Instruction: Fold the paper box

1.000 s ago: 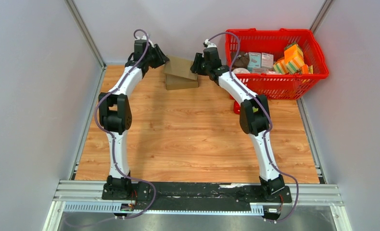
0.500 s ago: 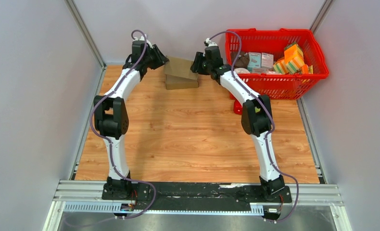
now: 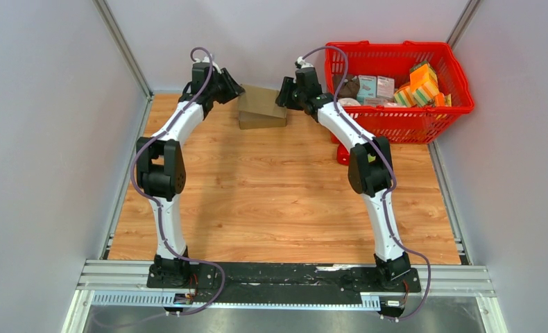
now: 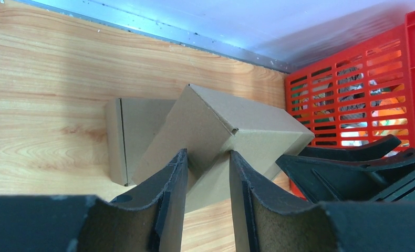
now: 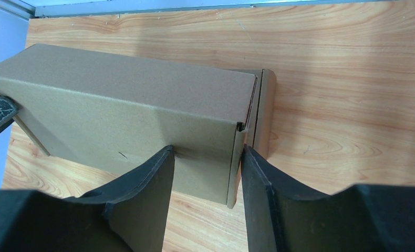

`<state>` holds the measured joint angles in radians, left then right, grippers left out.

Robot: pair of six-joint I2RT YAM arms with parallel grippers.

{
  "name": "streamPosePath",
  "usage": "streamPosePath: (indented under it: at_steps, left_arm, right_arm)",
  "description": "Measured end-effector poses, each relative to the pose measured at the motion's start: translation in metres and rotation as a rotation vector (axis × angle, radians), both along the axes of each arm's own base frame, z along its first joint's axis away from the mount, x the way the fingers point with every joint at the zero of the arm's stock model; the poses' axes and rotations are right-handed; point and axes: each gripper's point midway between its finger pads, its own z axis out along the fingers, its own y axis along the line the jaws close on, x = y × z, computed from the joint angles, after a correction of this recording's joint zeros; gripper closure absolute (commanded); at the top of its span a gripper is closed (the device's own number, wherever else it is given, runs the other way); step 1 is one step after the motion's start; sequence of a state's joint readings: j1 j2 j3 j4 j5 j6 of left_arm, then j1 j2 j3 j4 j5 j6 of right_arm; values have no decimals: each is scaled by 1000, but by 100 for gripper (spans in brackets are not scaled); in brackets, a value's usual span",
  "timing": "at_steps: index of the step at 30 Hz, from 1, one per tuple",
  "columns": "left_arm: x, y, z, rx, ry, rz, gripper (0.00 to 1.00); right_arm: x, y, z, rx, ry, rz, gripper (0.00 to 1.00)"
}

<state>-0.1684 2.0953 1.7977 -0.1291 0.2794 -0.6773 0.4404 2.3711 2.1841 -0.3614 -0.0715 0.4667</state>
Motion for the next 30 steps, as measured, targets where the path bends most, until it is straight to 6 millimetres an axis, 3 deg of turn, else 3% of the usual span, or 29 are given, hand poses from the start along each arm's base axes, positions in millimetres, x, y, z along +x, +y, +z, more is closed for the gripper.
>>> streamPosePath:
  at_steps: [12, 23, 30]
  left_arm:
    - [-2, -6, -2, -15, 10, -7, 60]
    - [-14, -16, -19, -14, 59, -35, 60]
    - [-17, -15, -23, -9, 84, -36, 60]
  right_arm:
    - [4, -8, 1, 0, -2, -14, 47]
    - [10, -18, 4, 1, -10, -35, 47]
    - [18, -16, 29, 24, -66, -43, 47]
